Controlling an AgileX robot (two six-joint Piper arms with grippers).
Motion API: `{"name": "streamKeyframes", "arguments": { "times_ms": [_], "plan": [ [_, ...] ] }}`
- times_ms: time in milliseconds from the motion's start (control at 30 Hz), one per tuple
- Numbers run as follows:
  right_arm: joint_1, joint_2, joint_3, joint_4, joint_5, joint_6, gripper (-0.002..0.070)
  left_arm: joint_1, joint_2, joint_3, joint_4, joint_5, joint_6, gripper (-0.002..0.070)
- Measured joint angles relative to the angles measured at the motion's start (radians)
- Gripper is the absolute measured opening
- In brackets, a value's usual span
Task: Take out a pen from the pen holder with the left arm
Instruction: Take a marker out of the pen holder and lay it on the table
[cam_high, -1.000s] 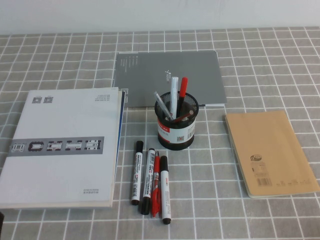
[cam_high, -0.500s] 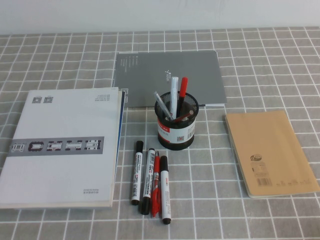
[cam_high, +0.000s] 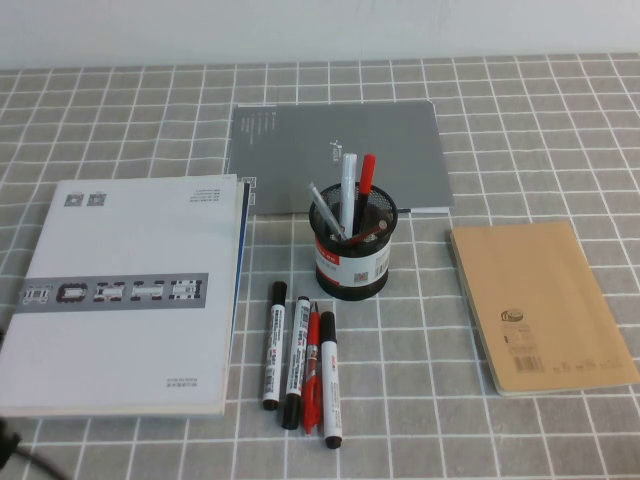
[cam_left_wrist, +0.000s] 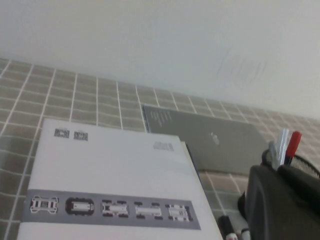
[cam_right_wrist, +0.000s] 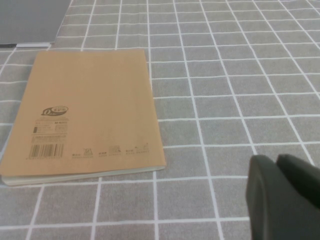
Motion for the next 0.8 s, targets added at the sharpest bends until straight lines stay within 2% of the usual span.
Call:
{"name": "streamKeyframes", "arguments": {
  "times_ms": [100,200,333,433,633,700,800],
  "plan": [
    [0.0,0.0,0.0,0.0,0.0,0.0,-0.0013,0.0,0.147,-0.068,0.008,0.042,0.047,-0.0003],
    [0.0,0.0,0.0,0.0,0.0,0.0,-0.0013,0.0,0.256,-0.131,0.071,0.069,0.045,-0.0003],
    [0.0,0.0,0.0,0.0,0.0,0.0,-0.0013,-0.02,0.327,-0.184,0.247,0.035,-0.139,-0.0003],
    [0.0,0.0,0.0,0.0,0.0,0.0,-0.0013,-0.1,0.336,-0.189,0.491,-0.049,-0.384,-0.0003],
    [0.0,0.0,0.0,0.0,0.0,0.0,-0.0013,-0.34,0.367,-0.19,1.072,-0.282,-0.938,-0.0003],
    [0.0,0.0,0.0,0.0,0.0,0.0,-0.0013,-0.394,0.404,-0.192,1.129,-0.359,-1.002,-0.0003],
    [0.0,0.0,0.0,0.0,0.0,0.0,-0.0013,-0.456,0.511,-0.197,1.134,-0.485,-0.987,0.0043]
  ]
}}
